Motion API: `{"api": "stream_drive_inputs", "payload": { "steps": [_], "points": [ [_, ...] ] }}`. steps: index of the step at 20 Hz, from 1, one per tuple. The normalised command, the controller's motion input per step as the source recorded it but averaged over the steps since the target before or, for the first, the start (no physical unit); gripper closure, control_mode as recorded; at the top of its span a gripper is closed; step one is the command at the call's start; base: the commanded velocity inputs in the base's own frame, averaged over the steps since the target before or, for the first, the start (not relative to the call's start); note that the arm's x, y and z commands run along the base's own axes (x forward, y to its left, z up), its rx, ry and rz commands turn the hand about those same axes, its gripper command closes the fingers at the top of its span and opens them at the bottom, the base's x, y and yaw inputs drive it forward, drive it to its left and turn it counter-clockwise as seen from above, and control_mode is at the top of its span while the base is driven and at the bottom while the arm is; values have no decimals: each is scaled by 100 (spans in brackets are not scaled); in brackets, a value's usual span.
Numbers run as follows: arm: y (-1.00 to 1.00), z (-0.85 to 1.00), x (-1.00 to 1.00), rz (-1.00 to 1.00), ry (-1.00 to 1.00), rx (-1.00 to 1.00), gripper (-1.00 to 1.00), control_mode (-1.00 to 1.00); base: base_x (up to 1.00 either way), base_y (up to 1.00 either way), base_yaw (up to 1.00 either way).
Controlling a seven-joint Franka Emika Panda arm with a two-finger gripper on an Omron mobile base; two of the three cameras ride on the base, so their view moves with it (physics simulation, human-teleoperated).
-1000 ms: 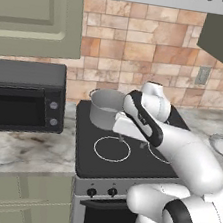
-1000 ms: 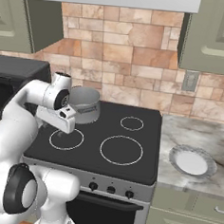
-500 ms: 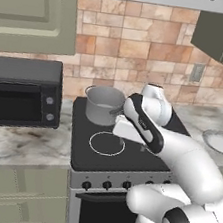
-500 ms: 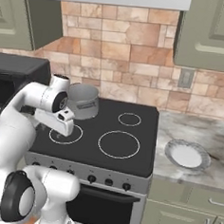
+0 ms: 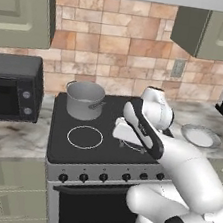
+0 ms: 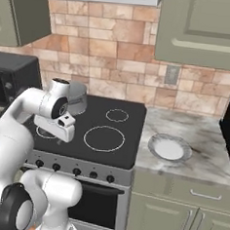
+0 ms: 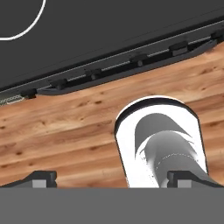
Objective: Retrieve the frozen meat and place it in the pot on a burner. Then turn the burner on.
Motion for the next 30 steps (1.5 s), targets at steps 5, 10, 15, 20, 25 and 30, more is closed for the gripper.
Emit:
{"api": "stream_drive_inputs", "payload": {
  "steps": [5, 10, 15, 20, 25, 30],
  "points": [
    [0, 0, 0, 0, 0, 0, -100, 100, 0, -66, 0],
    [0, 0, 0, 0, 0, 0, -100, 100, 0, -50, 0],
    [0, 0, 0, 0, 0, 0, -100, 100, 0, -3, 0],
    [0, 0, 0, 0, 0, 0, -100, 100, 0, 0, 0],
    [0, 0, 0, 0, 0, 0, -100, -100, 0, 0, 0],
    [12, -3, 0, -2, -4, 0, -100, -100, 0, 0, 0]
  ]
}}
